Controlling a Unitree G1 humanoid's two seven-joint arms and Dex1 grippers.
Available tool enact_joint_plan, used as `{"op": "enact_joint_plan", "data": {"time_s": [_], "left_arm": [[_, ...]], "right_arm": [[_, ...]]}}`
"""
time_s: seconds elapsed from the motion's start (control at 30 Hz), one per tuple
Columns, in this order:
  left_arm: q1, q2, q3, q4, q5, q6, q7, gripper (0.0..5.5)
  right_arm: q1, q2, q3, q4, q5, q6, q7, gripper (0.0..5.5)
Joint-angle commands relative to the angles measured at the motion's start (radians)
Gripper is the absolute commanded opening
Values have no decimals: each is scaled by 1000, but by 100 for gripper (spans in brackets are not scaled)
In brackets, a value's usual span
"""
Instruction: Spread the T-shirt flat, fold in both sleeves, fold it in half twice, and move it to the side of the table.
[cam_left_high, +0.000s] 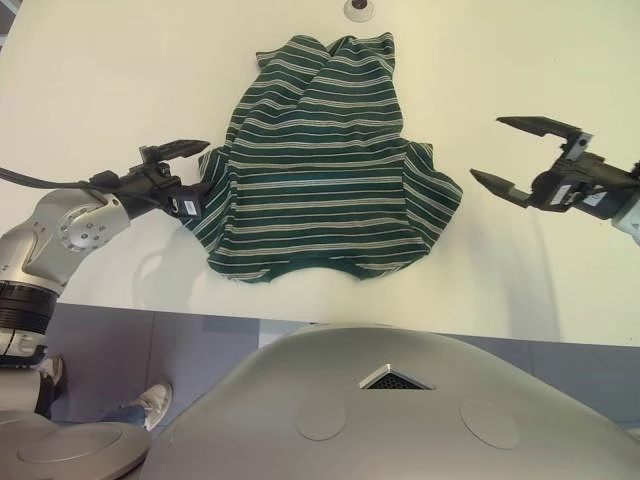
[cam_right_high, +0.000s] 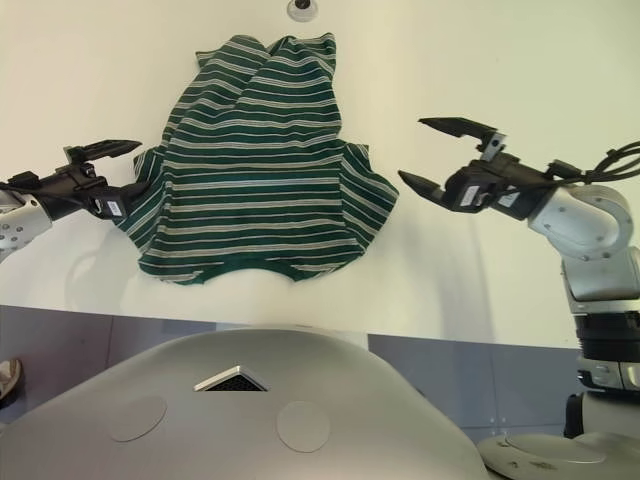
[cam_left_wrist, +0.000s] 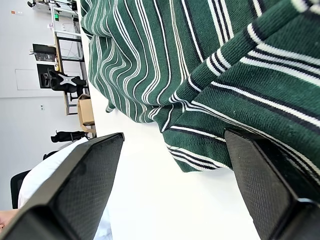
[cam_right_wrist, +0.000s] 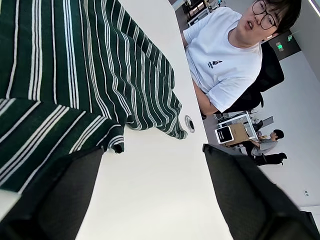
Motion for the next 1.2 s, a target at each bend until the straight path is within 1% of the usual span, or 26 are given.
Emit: {"op": "enact_joint_plan", "data": {"time_s": [0.03,0.2,0.27,0.33,0.47,0.6,0.8,1.0,1.1,1.2], "left_arm": [[55,-1,-32,-8,20,11,-64,369],[54,-6,-26,-23,19,20,-71,369],[54,-7,-25,-29,13,16,-75,369],[62,-3,-14,-43,1,9,-74,369],[110,20,20,-97,-46,-8,-85,369],[160,33,60,-143,-82,-17,-95,369],[211,38,107,-119,-60,-44,-75,369],[239,40,151,-33,-57,-100,-32,369],[222,46,168,33,-56,-128,-15,369],[219,42,169,71,-59,-167,-4,369]], "right_arm": [[-33,47,81,1,-75,17,21,372],[-59,98,166,59,-195,22,5,372],[-62,93,181,101,-243,14,-2,372],[-39,61,178,113,-248,4,18,372],[61,-20,146,87,-184,-30,59,372],[177,-98,99,32,-73,-56,105,372],[307,-162,44,8,4,-90,153,372],[328,-157,17,18,37,-108,164,372],[289,-144,-28,14,121,-107,166,372],[265,-132,-47,5,186,-104,184,372]]}}
